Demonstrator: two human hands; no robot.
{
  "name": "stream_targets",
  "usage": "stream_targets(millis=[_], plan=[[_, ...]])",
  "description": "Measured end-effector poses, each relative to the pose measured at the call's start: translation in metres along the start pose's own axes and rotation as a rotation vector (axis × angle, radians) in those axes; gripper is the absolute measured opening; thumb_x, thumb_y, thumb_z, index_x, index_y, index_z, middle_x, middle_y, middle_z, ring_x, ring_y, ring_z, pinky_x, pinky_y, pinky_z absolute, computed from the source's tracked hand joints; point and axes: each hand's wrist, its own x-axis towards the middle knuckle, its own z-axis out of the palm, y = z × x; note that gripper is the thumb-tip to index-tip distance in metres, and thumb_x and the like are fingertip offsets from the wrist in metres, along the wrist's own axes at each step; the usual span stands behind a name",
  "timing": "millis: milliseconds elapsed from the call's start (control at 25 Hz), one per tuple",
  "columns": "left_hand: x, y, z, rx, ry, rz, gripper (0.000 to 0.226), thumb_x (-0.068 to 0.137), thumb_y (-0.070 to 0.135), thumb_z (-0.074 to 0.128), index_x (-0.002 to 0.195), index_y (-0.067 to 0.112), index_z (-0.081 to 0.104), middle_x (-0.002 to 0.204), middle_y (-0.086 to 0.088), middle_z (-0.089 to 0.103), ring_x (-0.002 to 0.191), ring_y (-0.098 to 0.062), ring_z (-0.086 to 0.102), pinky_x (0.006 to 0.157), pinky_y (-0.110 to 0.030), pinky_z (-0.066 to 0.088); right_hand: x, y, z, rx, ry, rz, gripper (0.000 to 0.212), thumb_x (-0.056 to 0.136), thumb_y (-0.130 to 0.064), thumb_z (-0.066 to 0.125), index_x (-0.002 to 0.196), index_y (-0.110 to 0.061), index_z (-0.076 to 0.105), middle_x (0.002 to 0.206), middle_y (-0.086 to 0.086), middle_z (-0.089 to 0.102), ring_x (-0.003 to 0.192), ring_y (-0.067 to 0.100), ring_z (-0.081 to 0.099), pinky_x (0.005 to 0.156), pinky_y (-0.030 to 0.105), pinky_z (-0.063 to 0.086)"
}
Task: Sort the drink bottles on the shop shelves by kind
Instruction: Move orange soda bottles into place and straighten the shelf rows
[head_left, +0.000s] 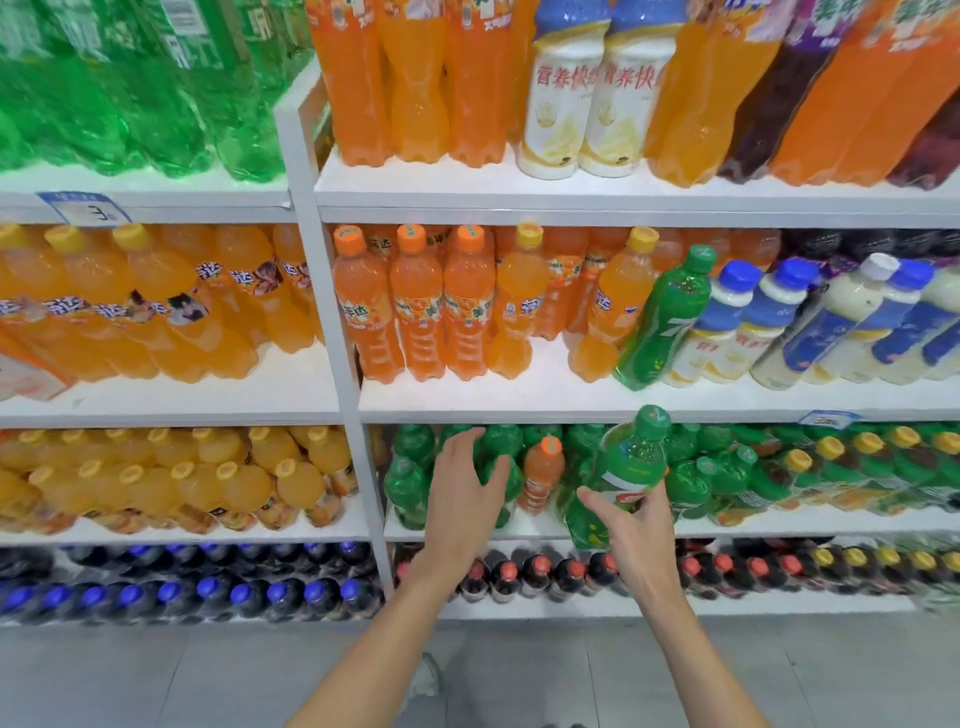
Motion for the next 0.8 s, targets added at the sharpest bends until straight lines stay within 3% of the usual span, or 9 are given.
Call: stream_targets(millis=[120, 240, 400, 520, 600, 680, 800], plan=[[-0.017, 0.019, 0.034, -0.032, 0.009, -0.062, 0.064, 0.1, 0.043, 0.063, 0.156, 0.02, 0.039, 0.158, 0.003, 0.043, 0.145, -0.015, 0.04, 0.12, -0.032, 0.032, -0.005, 0.015, -0.033, 0.05, -0.042, 0.04, 0.07, 0.081, -0.008, 0.084, 0.142, -0.021, 0.051, 0.121, -0.006, 0.071, 0.112, 0.011, 0.066, 0.106, 0.042, 0.05], [-0.015, 0.034, 0.063, -0.107, 0.013, -0.117, 0.072, 0.098, 0.045, 0.067, 0.157, 0.019, 0.036, 0.158, 0.003, 0.044, 0.144, -0.016, 0.042, 0.118, -0.033, 0.036, -0.006, 0.034, -0.057, 0.016, -0.093, 0.08, 0.063, 0.082, -0.006, 0.083, 0.137, -0.02, 0.055, 0.119, -0.004, 0.073, 0.112, 0.016, 0.068, 0.103, 0.048, 0.052], [-0.005, 0.05, 0.096, -0.24, 0.002, -0.247, 0.078, 0.097, 0.031, 0.07, 0.161, 0.012, 0.03, 0.144, 0.001, 0.053, 0.133, -0.017, 0.05, 0.107, -0.031, 0.04, -0.012, 0.051, -0.075, 0.024, -0.105, 0.156, 0.057, 0.079, -0.003, 0.085, 0.127, -0.02, 0.059, 0.11, 0.001, 0.075, 0.105, 0.023, 0.07, 0.1, 0.054, 0.053], [0.011, 0.044, 0.117, -0.216, -0.052, -0.29, 0.083, 0.099, 0.023, 0.068, 0.164, 0.012, 0.017, 0.165, -0.006, 0.034, 0.15, -0.026, 0.035, 0.123, -0.042, 0.031, -0.013, 0.055, -0.081, 0.034, -0.122, 0.194, 0.054, 0.078, -0.003, 0.085, 0.123, -0.02, 0.061, 0.107, 0.003, 0.075, 0.104, 0.025, 0.07, 0.089, 0.04, 0.058], [0.023, 0.036, 0.126, -0.201, -0.082, -0.321, 0.086, 0.099, 0.016, 0.067, 0.165, 0.012, 0.012, 0.167, -0.007, 0.031, 0.152, -0.029, 0.032, 0.124, -0.046, 0.029, -0.014, 0.058, -0.085, 0.035, -0.129, 0.204, 0.051, 0.079, -0.002, 0.085, 0.12, -0.021, 0.062, 0.104, 0.001, 0.076, 0.101, 0.025, 0.071, 0.084, 0.035, 0.058], [0.033, 0.028, 0.135, -0.188, -0.09, -0.359, 0.081, 0.097, 0.009, 0.066, 0.163, 0.01, 0.02, 0.16, -0.009, 0.041, 0.147, -0.031, 0.04, 0.12, -0.044, 0.036, -0.015, 0.061, -0.088, 0.032, -0.131, 0.211, 0.051, 0.077, -0.008, 0.088, 0.119, -0.024, 0.063, 0.105, -0.001, 0.076, 0.101, 0.023, 0.071, 0.09, 0.043, 0.057], [0.038, 0.018, 0.152, -0.166, -0.062, -0.403, 0.051, 0.089, -0.003, 0.065, 0.135, 0.007, 0.046, 0.132, -0.013, 0.055, 0.125, -0.036, 0.055, 0.101, -0.039, 0.045, -0.012, 0.065, -0.09, 0.029, -0.134, 0.232, 0.056, 0.07, -0.026, 0.089, 0.119, -0.025, 0.064, 0.109, 0.001, 0.075, 0.103, 0.023, 0.071, 0.095, 0.049, 0.056]])
